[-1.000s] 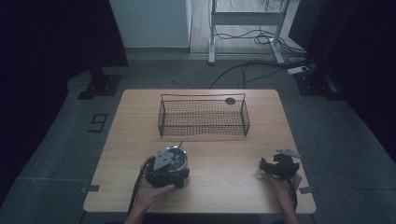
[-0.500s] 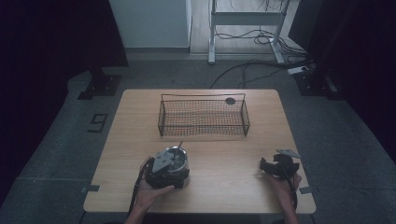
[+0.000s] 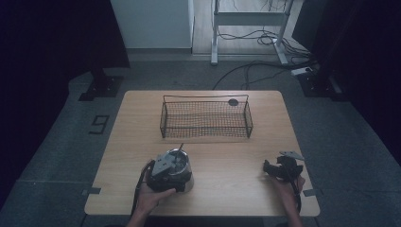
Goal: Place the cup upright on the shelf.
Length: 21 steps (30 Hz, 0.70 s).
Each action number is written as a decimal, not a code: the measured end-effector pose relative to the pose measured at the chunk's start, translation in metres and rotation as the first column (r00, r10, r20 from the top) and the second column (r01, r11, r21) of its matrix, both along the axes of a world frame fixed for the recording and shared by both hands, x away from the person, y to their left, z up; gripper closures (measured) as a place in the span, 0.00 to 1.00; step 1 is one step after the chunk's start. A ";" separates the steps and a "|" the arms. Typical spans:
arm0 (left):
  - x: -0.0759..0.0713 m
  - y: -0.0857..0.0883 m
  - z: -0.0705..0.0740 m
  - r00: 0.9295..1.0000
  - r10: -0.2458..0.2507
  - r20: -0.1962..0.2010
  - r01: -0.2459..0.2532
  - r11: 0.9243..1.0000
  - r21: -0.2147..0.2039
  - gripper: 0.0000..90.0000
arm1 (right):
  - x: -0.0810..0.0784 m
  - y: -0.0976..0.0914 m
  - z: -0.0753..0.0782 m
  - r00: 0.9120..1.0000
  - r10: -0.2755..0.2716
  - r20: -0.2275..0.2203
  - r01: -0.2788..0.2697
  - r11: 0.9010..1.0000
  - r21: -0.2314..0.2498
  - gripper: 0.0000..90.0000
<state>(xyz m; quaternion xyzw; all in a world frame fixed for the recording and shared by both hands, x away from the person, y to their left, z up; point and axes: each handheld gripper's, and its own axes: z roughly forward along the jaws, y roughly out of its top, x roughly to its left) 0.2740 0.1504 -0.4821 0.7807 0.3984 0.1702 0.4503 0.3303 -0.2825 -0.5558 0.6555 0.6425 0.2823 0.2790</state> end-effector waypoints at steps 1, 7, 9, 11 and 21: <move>0.000 0.000 0.000 1.000 0.001 0.000 -0.001 1.000 -0.001 0.04 | 0.000 0.000 0.000 1.000 0.000 0.000 0.000 1.000 0.000 0.08; 0.000 0.004 0.002 1.000 0.013 0.005 -0.013 1.000 -0.009 0.04 | 0.000 0.000 0.000 1.000 0.000 0.000 0.000 1.000 0.000 0.08; -0.001 0.005 0.002 1.000 0.015 0.009 -0.015 1.000 -0.014 0.04 | 0.000 0.000 0.000 1.000 0.000 0.000 0.000 1.000 0.000 0.08; -0.001 0.005 0.003 1.000 0.016 0.010 -0.015 1.000 -0.015 0.04 | 0.000 0.000 0.000 1.000 0.000 0.000 0.000 1.000 0.000 0.08; -0.003 0.007 0.005 0.999 0.026 0.018 -0.026 0.999 -0.023 0.04 | 0.000 0.000 0.000 1.000 0.000 0.000 0.000 1.000 0.000 0.08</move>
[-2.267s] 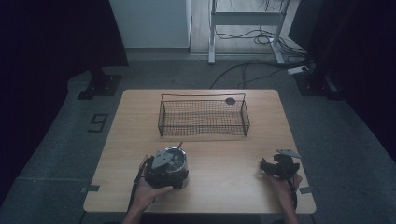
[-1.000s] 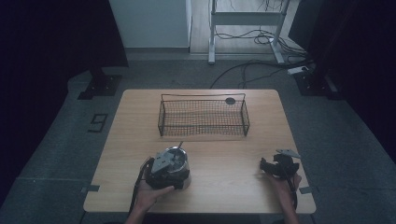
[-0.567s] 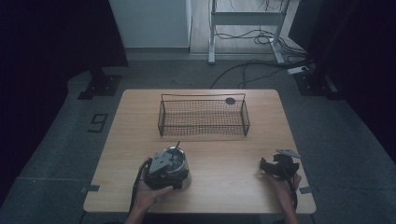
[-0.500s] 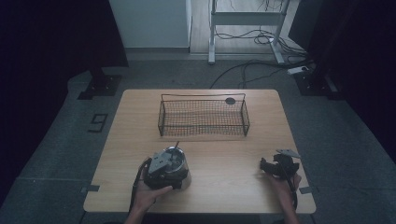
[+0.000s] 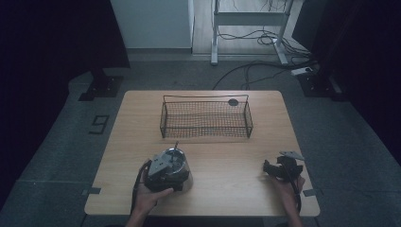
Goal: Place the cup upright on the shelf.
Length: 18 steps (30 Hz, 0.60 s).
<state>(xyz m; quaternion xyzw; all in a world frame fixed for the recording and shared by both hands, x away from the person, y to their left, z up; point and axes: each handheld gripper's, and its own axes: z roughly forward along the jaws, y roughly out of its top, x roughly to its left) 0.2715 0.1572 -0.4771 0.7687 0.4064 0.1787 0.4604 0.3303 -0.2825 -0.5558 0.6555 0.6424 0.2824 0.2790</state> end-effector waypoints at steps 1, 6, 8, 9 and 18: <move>0.000 0.001 0.001 1.000 0.001 0.003 -0.001 1.000 -0.001 0.04 | 0.000 0.000 0.000 1.000 0.000 0.000 0.000 1.000 0.000 0.08; 0.000 0.003 0.003 1.000 0.008 0.008 -0.008 1.000 -0.012 0.04 | 0.000 0.000 0.000 1.000 0.000 0.000 0.000 1.000 0.000 0.08; -0.001 0.004 0.004 1.000 0.008 0.010 -0.008 1.000 -0.013 0.04 | 0.000 0.000 0.000 1.000 0.000 0.000 0.000 1.000 0.000 0.08; -0.001 0.004 0.004 1.000 0.009 0.012 -0.009 1.000 -0.014 0.04 | 0.000 0.000 0.000 1.000 0.000 0.000 0.000 1.000 0.000 0.08; -0.002 0.006 0.011 1.000 0.015 0.024 -0.015 1.000 -0.019 0.04 | 0.000 0.000 0.000 1.000 0.000 0.000 0.000 1.000 0.000 0.08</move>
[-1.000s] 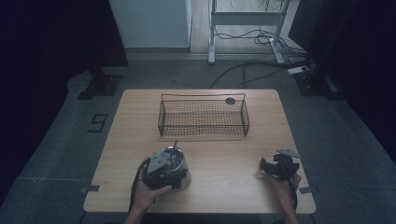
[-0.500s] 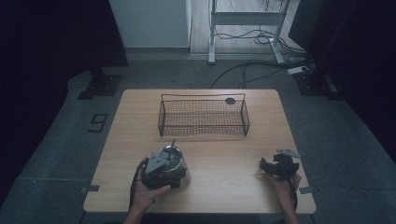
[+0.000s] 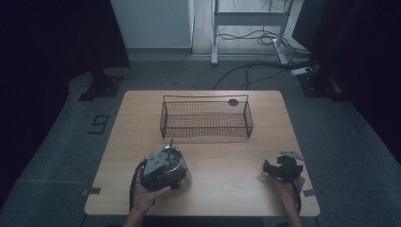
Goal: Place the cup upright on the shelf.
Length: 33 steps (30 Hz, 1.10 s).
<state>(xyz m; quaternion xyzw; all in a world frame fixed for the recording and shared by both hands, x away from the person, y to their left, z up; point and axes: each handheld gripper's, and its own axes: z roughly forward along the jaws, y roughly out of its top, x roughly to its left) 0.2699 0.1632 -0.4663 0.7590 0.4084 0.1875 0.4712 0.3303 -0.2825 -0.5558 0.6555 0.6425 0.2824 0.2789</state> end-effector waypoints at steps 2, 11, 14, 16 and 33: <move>0.000 -0.001 0.001 1.000 0.000 0.000 0.000 1.000 0.001 0.04 | 0.000 0.000 0.000 1.000 0.000 0.000 0.000 1.000 0.000 0.08; 0.001 -0.004 0.007 1.000 -0.003 0.007 0.003 1.000 0.008 0.04 | 0.000 0.000 0.000 1.000 0.000 0.000 0.000 1.000 0.000 0.08; 0.002 -0.007 0.012 1.000 -0.013 0.018 0.012 1.000 0.007 0.04 | 0.000 0.000 0.000 1.000 0.000 0.000 0.000 1.000 0.000 0.08; 0.002 -0.008 0.015 1.000 -0.016 0.022 0.016 1.000 0.005 0.04 | 0.000 0.000 0.000 1.000 0.000 0.000 0.000 1.000 0.000 0.08; 0.007 -0.006 0.023 1.000 0.001 0.025 0.000 1.000 -0.011 0.05 | 0.000 0.000 0.000 1.000 0.000 0.000 0.000 1.000 0.000 0.08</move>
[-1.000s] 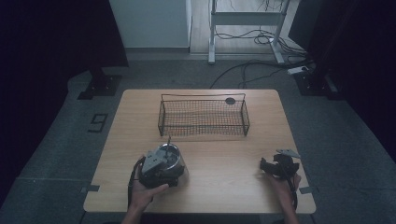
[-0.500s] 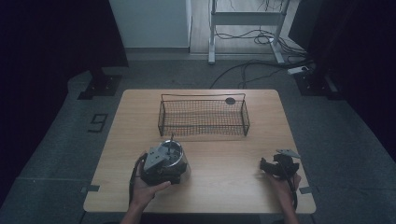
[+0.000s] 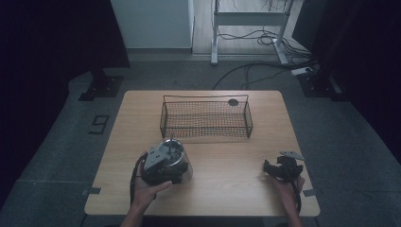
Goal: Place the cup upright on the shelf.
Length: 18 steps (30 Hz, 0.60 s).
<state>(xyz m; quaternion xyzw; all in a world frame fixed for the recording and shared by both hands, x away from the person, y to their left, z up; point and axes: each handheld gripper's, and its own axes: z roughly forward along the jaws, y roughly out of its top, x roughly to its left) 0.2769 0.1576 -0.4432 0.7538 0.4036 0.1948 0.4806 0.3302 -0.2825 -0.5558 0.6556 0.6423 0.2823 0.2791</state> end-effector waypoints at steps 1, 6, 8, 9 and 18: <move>0.000 0.000 0.000 1.000 0.002 0.001 -0.002 1.000 -0.001 0.05 | 0.000 0.000 0.000 1.000 0.000 0.000 0.000 1.000 0.000 0.08; 0.002 0.000 0.001 1.000 0.009 -0.001 -0.009 1.000 -0.001 0.05 | 0.000 0.000 0.000 1.000 0.000 0.000 0.000 1.000 0.000 0.08; 0.003 -0.001 0.001 1.000 0.008 -0.005 -0.008 1.000 0.001 0.05 | 0.000 0.000 0.000 1.000 0.000 0.000 0.000 1.000 0.000 0.08; 0.003 -0.002 0.002 1.000 0.006 -0.009 -0.006 1.000 0.003 0.05 | 0.000 0.000 0.000 1.000 0.000 0.000 0.000 1.000 0.000 0.08; 0.005 -0.007 0.003 1.000 0.001 -0.004 -0.001 1.000 0.016 0.05 | 0.000 0.000 0.000 1.000 0.000 0.000 0.000 1.000 0.000 0.08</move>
